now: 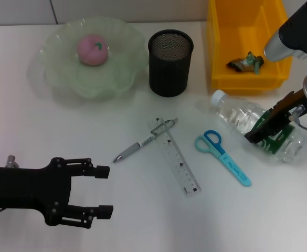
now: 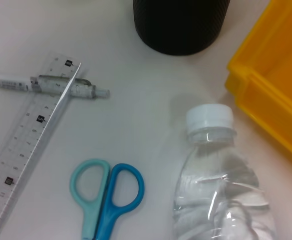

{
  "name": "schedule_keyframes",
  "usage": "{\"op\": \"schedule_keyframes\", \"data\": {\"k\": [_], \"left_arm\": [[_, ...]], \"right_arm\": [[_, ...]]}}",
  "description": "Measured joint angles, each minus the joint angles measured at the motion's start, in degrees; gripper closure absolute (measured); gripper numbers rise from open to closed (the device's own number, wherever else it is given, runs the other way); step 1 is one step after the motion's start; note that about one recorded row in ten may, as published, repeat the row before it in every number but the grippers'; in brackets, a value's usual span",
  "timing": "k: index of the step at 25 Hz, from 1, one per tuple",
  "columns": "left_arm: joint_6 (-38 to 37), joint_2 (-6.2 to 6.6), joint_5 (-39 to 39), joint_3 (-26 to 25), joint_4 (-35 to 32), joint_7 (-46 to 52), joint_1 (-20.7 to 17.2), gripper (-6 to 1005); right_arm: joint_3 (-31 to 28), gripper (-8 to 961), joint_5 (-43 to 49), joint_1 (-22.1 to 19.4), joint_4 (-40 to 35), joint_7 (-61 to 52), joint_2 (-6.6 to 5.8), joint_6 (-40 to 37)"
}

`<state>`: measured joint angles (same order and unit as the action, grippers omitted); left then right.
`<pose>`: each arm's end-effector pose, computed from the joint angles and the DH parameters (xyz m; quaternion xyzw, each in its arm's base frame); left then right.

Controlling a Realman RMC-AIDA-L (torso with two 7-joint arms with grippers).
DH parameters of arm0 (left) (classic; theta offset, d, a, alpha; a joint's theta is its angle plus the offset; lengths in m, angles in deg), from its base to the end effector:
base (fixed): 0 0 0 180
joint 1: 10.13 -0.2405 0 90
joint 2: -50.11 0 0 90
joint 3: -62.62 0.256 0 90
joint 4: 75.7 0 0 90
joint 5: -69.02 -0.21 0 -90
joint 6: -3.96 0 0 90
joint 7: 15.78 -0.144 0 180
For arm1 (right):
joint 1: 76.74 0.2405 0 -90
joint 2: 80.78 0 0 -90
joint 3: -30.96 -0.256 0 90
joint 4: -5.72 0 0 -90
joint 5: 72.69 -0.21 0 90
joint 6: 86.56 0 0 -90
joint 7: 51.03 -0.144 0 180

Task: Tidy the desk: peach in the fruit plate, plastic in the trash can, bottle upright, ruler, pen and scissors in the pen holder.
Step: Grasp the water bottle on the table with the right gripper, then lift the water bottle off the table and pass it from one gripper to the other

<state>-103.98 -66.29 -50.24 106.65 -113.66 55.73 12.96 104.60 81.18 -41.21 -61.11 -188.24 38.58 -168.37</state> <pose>-0.2859 0.2524 0.0075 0.9597 0.1609 0.2294 0.0185 0.2231 0.3715 0.0000 -0.9085 0.3127 -0.1956 0.1965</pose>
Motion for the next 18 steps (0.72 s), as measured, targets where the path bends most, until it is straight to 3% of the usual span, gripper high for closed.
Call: {"op": "schedule_keyframes", "data": {"k": [12, 18], "left_arm": [[0.04, 0.03, 0.00, -0.08, -0.01, 0.03, -0.15, 173], [-0.45, 0.04, 0.18, -0.44, -0.01, 0.04, -0.03, 173]], "right_arm": [[0.10, 177, -1.14, -3.51, -4.36, 1.46, 0.06, -0.08], [-0.53, 181, -7.88, -10.75, -12.72, 4.75, -0.01, 0.30]]}}
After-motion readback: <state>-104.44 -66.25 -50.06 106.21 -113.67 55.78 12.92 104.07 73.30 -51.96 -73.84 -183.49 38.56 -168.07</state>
